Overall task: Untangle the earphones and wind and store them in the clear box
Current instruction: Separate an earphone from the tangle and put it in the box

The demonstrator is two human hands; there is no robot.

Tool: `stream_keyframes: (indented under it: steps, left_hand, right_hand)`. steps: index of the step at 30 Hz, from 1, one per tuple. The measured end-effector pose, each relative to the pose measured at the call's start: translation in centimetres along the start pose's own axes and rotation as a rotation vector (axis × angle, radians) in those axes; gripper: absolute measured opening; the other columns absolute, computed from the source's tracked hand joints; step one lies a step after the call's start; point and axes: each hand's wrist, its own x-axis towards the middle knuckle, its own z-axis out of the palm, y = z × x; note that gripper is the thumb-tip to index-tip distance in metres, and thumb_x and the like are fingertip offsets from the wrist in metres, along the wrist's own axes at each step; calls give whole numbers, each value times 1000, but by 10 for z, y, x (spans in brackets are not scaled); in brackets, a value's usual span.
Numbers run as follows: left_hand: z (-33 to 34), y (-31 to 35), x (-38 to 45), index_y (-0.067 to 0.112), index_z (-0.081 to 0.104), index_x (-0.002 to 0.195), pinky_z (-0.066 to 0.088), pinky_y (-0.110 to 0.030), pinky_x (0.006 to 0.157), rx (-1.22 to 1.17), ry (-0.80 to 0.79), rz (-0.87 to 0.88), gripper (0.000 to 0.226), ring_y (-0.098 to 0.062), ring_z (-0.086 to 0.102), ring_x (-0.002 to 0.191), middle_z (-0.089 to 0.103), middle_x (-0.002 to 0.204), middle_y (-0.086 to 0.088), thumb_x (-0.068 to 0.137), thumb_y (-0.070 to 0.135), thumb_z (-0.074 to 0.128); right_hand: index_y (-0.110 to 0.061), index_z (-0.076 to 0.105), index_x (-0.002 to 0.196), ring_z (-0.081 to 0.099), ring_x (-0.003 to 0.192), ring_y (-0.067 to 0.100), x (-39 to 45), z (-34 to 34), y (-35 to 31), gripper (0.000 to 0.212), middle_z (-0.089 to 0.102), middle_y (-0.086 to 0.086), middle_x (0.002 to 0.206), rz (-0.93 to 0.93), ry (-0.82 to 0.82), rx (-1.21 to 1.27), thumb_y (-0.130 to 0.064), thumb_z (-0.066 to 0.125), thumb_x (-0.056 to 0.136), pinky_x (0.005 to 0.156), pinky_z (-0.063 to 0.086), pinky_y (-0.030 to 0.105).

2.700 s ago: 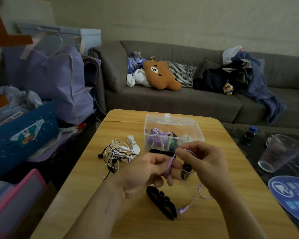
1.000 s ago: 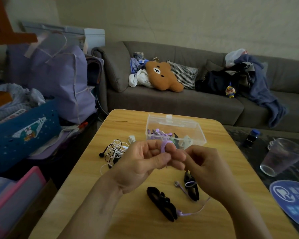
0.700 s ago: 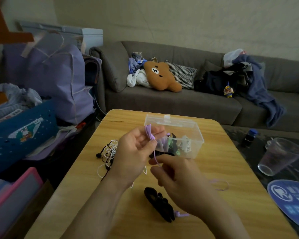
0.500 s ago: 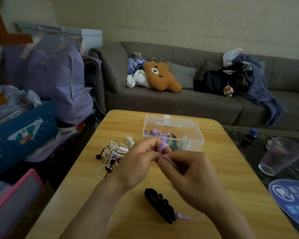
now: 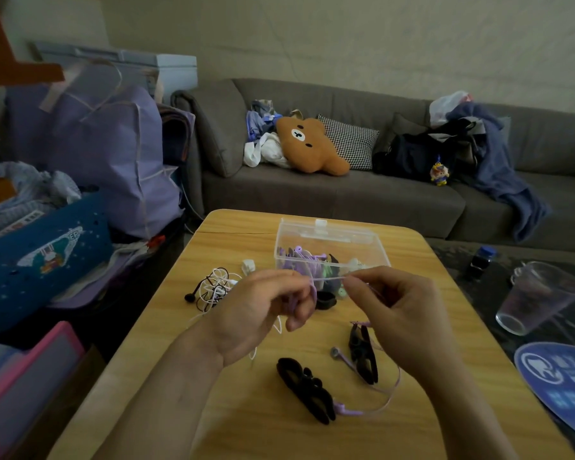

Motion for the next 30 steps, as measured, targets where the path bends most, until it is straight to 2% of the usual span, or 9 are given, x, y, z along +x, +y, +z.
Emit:
stream_keyframes:
  steps: [3, 6, 8, 14, 19, 21, 23, 26, 30]
  left_hand:
    - [1, 4, 3, 8, 48, 71, 36, -32, 71, -510, 93, -39, 18, -18, 47, 53, 50, 62, -8, 84, 20, 50]
    - [-6, -2, 7, 9, 57, 82, 39, -36, 83, -644, 189, 2, 15, -17, 57, 68, 60, 76, -7, 88, 20, 50]
    - [-9, -5, 8, 14, 59, 87, 37, -36, 86, -547, 248, 23, 9, -14, 58, 77, 62, 81, -3, 88, 18, 51]
    - [-15, -5, 9, 14, 63, 102, 35, -35, 89, -433, 359, 118, 17, -14, 65, 102, 70, 98, -4, 92, 6, 52]
    - [-6, -3, 7, 11, 60, 113, 47, -13, 79, 52, 494, 151, 18, -4, 66, 99, 68, 110, -6, 97, 5, 54]
    - [-6, -7, 4, 24, 57, 111, 49, -25, 94, 397, 453, 159, 11, -10, 57, 114, 64, 113, 3, 101, 24, 52]
    - [-8, -8, -1, 27, 57, 98, 44, -43, 100, 687, 405, 101, 22, -16, 54, 106, 64, 96, 6, 102, 44, 44]
    - [-9, 2, -8, 28, 59, 65, 45, -44, 90, 633, 187, -151, 64, -13, 54, 77, 57, 70, 9, 96, 72, 25]
    - [-13, 3, -11, 24, 46, 51, 37, -36, 70, 680, 62, -202, 59, -18, 39, 58, 42, 54, 7, 103, 50, 37]
  right_hand:
    - [-45, 69, 90, 55, 57, 8, 0, 9, 1, 16, 67, -2, 74, 41, -166, -79, -34, 59, 97, 53, 45, 22]
    - [-46, 67, 109, 53, 57, 3, -2, 21, 0, 24, 65, -1, 71, 9, -279, -190, -28, 53, 102, 53, 44, 18]
    - [-43, 64, 123, 59, 65, 5, -2, 24, 1, 27, 65, -4, 73, 14, -333, -264, -29, 50, 103, 60, 49, 21]
    - [-47, 57, 131, 63, 71, -1, -2, 31, 0, 31, 69, -13, 81, 74, -474, -323, -36, 46, 105, 66, 53, 19]
    - [-48, 52, 138, 56, 62, -4, -6, 40, -7, 36, 63, -13, 79, 16, -504, -216, -34, 45, 105, 60, 43, 15]
    - [-44, 57, 135, 55, 67, -8, -8, 41, -9, 34, 58, -19, 77, -46, -450, -209, -31, 50, 104, 61, 42, 13]
    - [-40, 67, 121, 58, 72, -2, -7, 38, -11, 27, 62, -19, 81, -106, -321, -155, -26, 57, 100, 63, 46, 17]
    - [-39, 74, 104, 65, 78, 3, -4, 28, -7, 19, 71, -22, 91, -94, -221, -95, -25, 65, 94, 71, 53, 16]
    - [-36, 75, 92, 51, 54, 12, -2, 21, -1, 18, 70, -9, 74, -61, -242, -71, -49, 69, 81, 51, 44, 23]
